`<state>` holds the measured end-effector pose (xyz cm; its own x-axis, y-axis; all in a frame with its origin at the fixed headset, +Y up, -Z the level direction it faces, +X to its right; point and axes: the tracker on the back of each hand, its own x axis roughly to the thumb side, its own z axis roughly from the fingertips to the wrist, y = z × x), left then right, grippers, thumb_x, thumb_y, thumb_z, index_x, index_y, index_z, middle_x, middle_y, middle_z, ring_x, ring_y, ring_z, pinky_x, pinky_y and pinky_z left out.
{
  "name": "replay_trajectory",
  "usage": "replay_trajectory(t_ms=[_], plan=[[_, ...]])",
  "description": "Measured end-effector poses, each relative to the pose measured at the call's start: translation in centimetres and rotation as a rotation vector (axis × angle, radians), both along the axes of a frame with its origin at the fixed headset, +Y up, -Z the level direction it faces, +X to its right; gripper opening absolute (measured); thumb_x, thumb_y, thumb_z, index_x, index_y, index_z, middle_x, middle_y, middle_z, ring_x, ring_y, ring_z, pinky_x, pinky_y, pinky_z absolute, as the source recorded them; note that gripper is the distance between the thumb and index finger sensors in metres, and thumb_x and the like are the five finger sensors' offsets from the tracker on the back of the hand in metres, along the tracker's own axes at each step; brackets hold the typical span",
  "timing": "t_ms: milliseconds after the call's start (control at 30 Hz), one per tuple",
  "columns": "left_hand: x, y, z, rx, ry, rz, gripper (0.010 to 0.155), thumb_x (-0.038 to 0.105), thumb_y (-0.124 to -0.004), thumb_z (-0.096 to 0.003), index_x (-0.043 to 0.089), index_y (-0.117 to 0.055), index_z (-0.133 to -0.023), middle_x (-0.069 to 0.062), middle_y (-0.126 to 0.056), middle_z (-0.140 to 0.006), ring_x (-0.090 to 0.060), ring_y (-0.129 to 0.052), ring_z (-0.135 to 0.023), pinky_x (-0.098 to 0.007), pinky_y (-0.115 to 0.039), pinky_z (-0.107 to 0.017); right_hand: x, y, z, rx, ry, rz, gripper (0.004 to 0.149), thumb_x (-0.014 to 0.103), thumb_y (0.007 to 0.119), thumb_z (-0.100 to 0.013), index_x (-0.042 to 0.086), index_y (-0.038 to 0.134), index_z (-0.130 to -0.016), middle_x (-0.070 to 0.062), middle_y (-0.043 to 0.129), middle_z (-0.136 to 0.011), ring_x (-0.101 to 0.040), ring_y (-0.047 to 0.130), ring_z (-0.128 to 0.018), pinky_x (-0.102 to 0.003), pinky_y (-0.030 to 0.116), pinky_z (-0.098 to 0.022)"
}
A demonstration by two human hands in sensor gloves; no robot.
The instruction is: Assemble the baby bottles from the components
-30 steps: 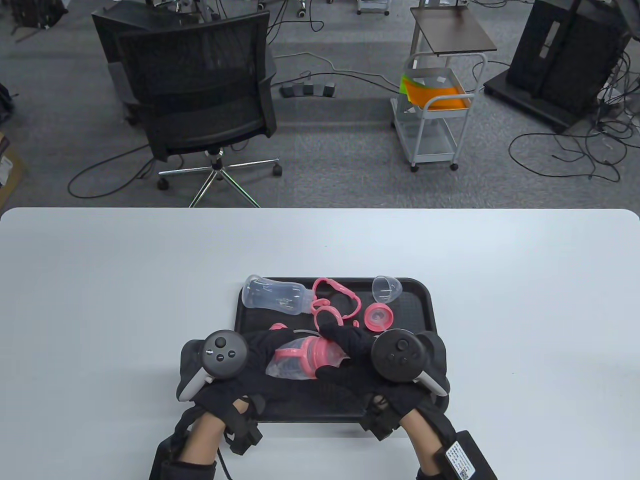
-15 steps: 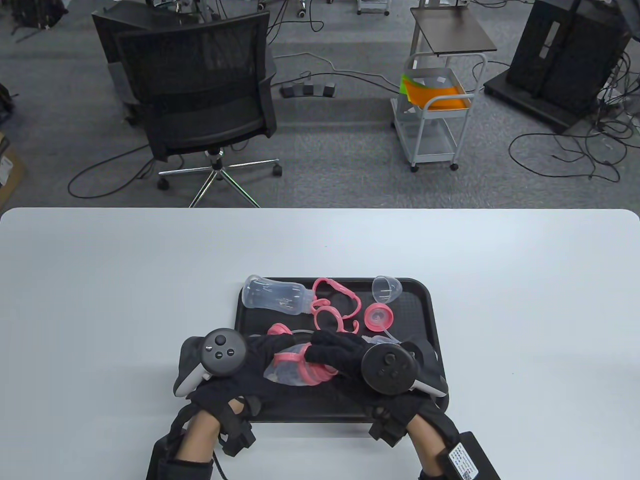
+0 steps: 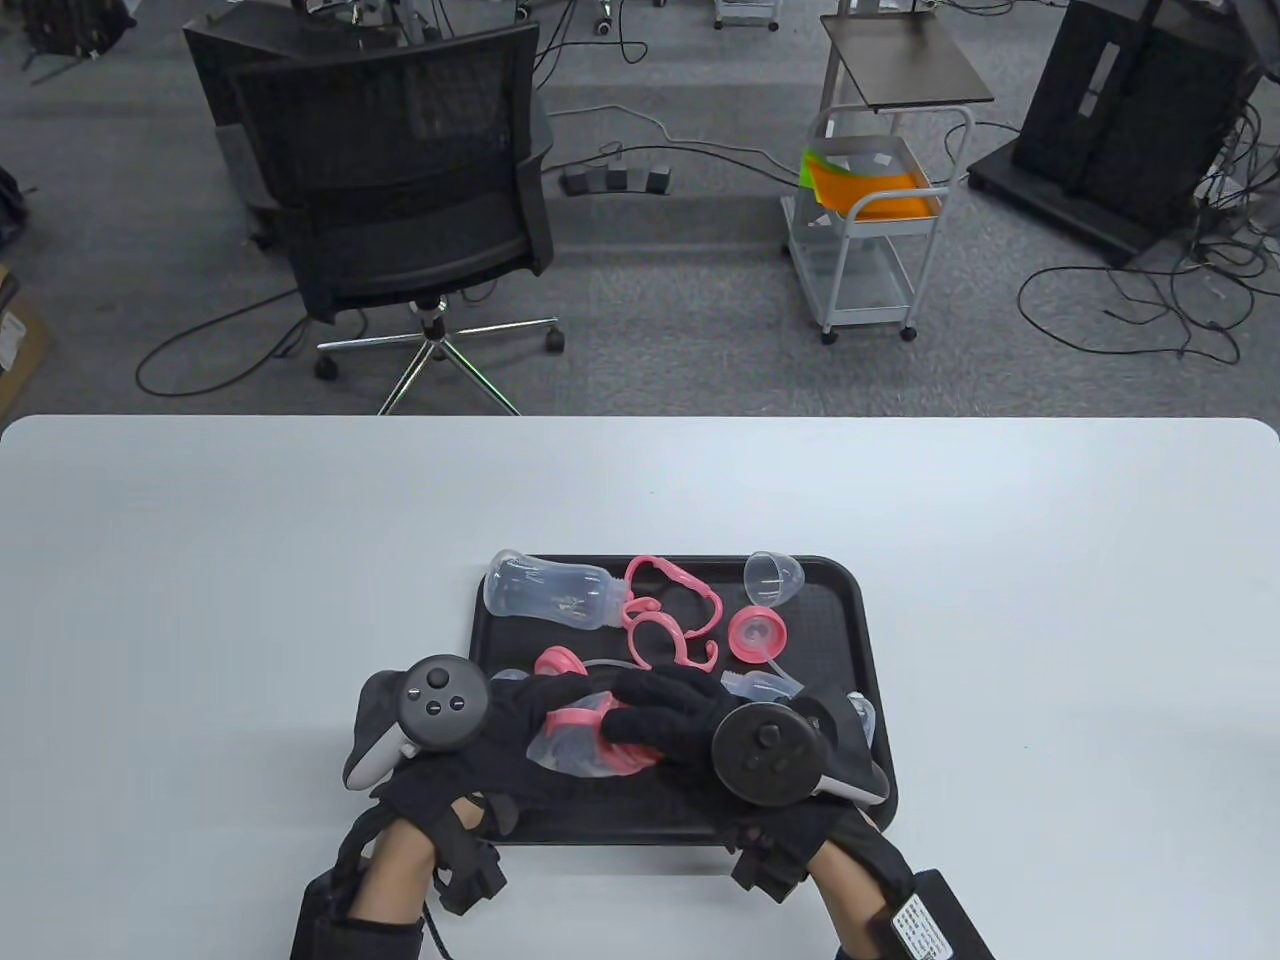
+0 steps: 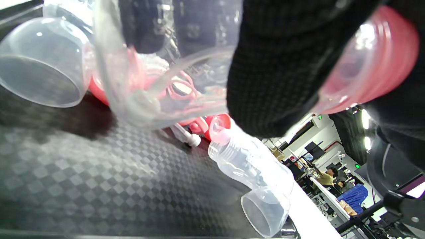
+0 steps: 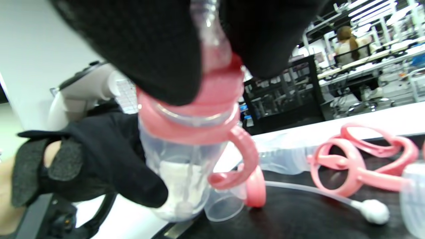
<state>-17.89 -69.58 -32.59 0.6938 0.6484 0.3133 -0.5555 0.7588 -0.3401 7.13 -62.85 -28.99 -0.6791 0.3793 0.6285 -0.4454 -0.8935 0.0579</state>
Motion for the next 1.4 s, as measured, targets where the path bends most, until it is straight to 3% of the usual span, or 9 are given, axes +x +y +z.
replay_trajectory(t_ms=[200,267,333,433,567,733,933,1333,1400], plan=[[0.5,0.4,0.2,0.029,-0.015,-0.018,0.097,0.047,-0.115,-0.0318,0.038,-0.057,-0.11,0.008,-0.067,-0.112,-0.037,-0.067,-0.106,-0.077,-0.031,-0.075,1.5,-0.4,-1.3,-0.085,-0.158,-0.181,0.076,0.056,0.069,-0.04,0.007,0.07,-0.097,-0.024,0.095,-0.076,-0.031,0.11,-0.039,-0.035,0.095,-0.014],[0.5,0.6,0.3,0.044,-0.016,0.001,0.097,0.048,-0.115,-0.0318,0.037,-0.057,-0.11,0.007,-0.067,-0.112,-0.038,-0.068,-0.106,-0.077,-0.031,-0.074,2.4,-0.1,-1.2,-0.06,-0.204,-0.247,0.076,0.058,0.069,-0.04,0.01,0.069,-0.099,-0.021,0.093,-0.08,-0.034,0.107,-0.049,-0.037,0.094,-0.021],[0.4,0.8,0.4,0.053,-0.01,0.0,0.097,0.048,-0.115,-0.0319,0.037,-0.057,-0.11,0.007,-0.067,-0.112,-0.038,-0.067,-0.106,-0.077,-0.031,-0.075,2.8,0.1,-1.0,-0.033,-0.204,-0.265,0.081,0.061,0.075,-0.039,0.019,0.058,-0.106,-0.014,0.074,-0.1,-0.038,0.09,-0.08,-0.046,0.089,-0.045],[0.3,0.9,0.4,0.053,-0.003,0.007,0.097,0.047,-0.115,-0.032,0.037,-0.057,-0.11,0.007,-0.067,-0.112,-0.038,-0.067,-0.106,-0.077,-0.031,-0.075,1.7,0.1,-0.7,-0.093,-0.004,-0.212,0.084,0.047,0.093,-0.036,0.027,0.053,-0.107,-0.008,0.054,-0.112,-0.047,0.065,-0.097,-0.058,0.074,-0.063],[0.3,1.1,0.5,0.068,-0.005,0.016,0.097,0.047,-0.115,-0.0319,0.037,-0.057,-0.11,0.007,-0.067,-0.112,-0.038,-0.067,-0.106,-0.077,-0.03,-0.075,0.4,-0.1,-0.3,-0.02,-0.027,-0.077,0.081,0.037,0.098,-0.034,0.028,0.057,-0.104,-0.006,0.062,-0.108,-0.038,0.085,-0.087,-0.049,0.084,-0.055],[0.3,1.1,0.6,0.076,0.009,-0.013,0.097,0.047,-0.115,-0.0316,0.037,-0.057,-0.109,0.007,-0.067,-0.112,-0.037,-0.067,-0.106,-0.077,-0.031,-0.075,0.9,0.0,-0.5,-0.011,-0.168,-0.123,0.082,0.059,0.075,-0.038,0.015,0.057,-0.105,-0.018,0.083,-0.091,-0.029,0.105,-0.058,-0.04,0.092,-0.034],[0.3,1.4,0.7,0.102,0.006,0.014,0.098,0.048,-0.115,-0.0312,0.036,-0.058,-0.109,0.006,-0.068,-0.111,-0.038,-0.068,-0.105,-0.077,-0.031,-0.075,0.4,0.1,0.0,0.003,-0.036,-0.082,0.088,0.044,0.097,-0.033,0.024,0.053,-0.107,-0.015,0.061,-0.107,-0.039,0.084,-0.086,-0.05,0.083,-0.054],[0.7,2.1,1.3,0.149,0.01,-0.026,0.101,0.05,-0.115,-0.0301,0.029,-0.057,-0.11,0.002,-0.071,-0.109,-0.035,-0.076,-0.102,-0.077,-0.033,-0.075,0.5,0.7,-0.2,-0.001,-0.125,-0.133,0.086,0.048,0.095,-0.034,0.013,0.06,-0.104,-0.021,0.08,-0.093,-0.035,0.098,-0.072,-0.042,0.091,-0.045],[0.7,2.2,1.4,0.161,0.003,-0.011,0.098,0.05,-0.115,-0.0312,0.028,-0.061,-0.109,-0.002,-0.07,-0.108,-0.035,-0.077,-0.101,-0.077,-0.034,-0.075,1.0,0.7,-0.5,-0.035,-0.146,-0.135,0.089,0.056,0.084,-0.036,0.014,0.052,-0.107,-0.019,0.076,-0.096,-0.036,0.094,-0.076,-0.044,0.09,-0.046]])
